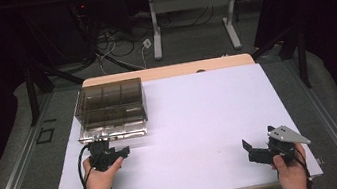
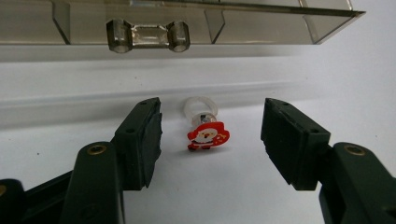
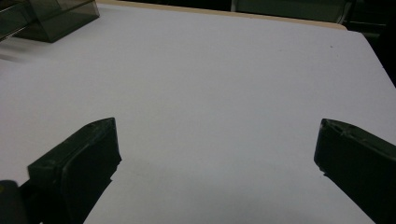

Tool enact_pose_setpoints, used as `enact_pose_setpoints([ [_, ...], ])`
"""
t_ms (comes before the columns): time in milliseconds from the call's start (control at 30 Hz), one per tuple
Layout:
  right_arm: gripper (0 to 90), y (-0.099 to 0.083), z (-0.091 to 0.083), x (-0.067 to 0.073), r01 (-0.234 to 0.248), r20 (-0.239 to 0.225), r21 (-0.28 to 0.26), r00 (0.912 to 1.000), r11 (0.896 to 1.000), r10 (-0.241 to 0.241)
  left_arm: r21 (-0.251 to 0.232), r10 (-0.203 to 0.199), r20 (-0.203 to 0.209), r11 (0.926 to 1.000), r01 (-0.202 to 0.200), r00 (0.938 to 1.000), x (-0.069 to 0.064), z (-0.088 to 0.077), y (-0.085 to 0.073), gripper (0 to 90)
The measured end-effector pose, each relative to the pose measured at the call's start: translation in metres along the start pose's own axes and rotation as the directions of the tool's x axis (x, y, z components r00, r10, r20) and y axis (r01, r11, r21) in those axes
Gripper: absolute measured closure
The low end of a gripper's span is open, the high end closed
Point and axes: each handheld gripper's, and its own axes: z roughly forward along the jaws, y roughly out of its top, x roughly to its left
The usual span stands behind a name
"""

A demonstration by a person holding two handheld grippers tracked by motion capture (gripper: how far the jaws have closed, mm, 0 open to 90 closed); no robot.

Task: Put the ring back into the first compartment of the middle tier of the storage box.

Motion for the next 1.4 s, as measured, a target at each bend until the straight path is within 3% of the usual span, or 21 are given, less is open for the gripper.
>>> enact_pose_setpoints([
  [133, 0.0, -0.0004, 0.0004, -0.0001, -0.004, -0.003, 0.004, 1.0000, 1.000, 0.004, 0.028, 0.003, 0.011, 0.9996, -0.003, 0.9999, 0.0012, 0.0033, 0.0000, 40.9],
  [633, 0.0, -0.0012, 0.0020, -0.0003, -0.005, -0.005, 0.002, 1.0000, 1.000, 0.005, 0.058, -0.027, 0.012, 0.9980, 0.026, 0.9996, 0.0032, 0.0060, 0.0004, 50.7],
  [1400, 0.1, -0.0011, 0.0015, -0.0027, -0.011, -0.003, 0.020, 0.9999, 1.000, 0.011, 0.041, -0.044, 0.004, 0.9982, 0.044, 0.9990, 0.0052, 0.0086, -0.0011, 65.6],
])
